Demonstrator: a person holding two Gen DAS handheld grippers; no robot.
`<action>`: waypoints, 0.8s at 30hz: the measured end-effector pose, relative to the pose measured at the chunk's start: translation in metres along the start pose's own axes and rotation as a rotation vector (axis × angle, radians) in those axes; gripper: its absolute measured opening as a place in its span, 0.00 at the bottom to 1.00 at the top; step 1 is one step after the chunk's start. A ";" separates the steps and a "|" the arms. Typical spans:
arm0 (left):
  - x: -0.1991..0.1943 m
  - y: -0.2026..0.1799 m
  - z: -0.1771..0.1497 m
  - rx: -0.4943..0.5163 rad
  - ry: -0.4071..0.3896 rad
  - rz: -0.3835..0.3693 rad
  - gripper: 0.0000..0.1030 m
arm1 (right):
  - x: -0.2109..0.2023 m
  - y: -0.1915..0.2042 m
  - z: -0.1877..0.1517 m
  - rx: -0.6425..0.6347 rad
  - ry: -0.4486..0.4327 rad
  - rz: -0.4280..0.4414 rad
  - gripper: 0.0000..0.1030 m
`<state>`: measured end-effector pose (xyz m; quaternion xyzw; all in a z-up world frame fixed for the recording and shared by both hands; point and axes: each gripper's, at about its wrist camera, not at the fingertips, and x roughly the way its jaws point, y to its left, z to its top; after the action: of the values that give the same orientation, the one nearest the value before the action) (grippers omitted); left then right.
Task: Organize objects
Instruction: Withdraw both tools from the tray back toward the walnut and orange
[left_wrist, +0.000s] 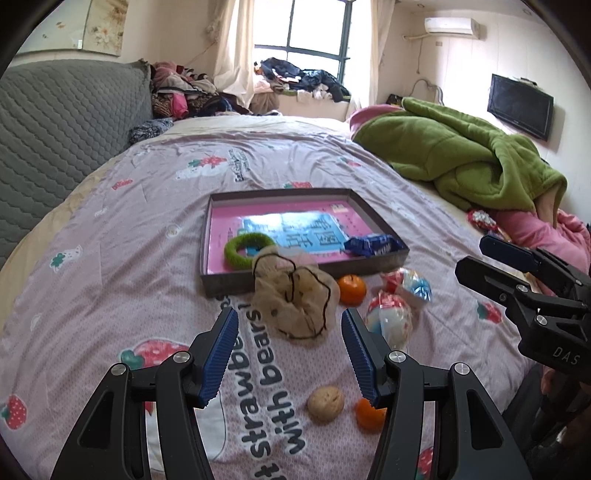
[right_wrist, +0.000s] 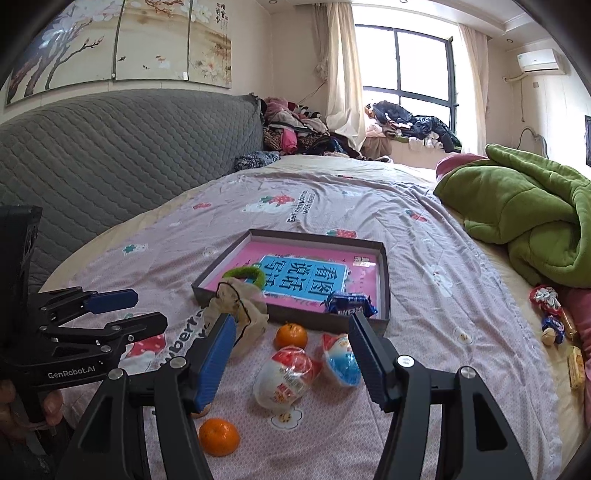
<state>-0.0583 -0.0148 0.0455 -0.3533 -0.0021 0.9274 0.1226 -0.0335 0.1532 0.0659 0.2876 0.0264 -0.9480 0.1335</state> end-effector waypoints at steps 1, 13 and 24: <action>0.001 -0.001 -0.002 0.003 0.006 0.002 0.58 | 0.000 0.000 -0.002 0.000 0.007 0.001 0.61; 0.021 -0.006 -0.031 0.018 0.101 -0.004 0.58 | 0.001 0.007 -0.029 -0.010 0.069 0.024 0.61; 0.033 -0.007 -0.045 0.025 0.159 -0.020 0.58 | 0.001 0.013 -0.054 -0.028 0.128 0.048 0.61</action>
<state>-0.0505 -0.0042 -0.0092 -0.4245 0.0155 0.8950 0.1361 -0.0017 0.1470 0.0203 0.3464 0.0411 -0.9237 0.1584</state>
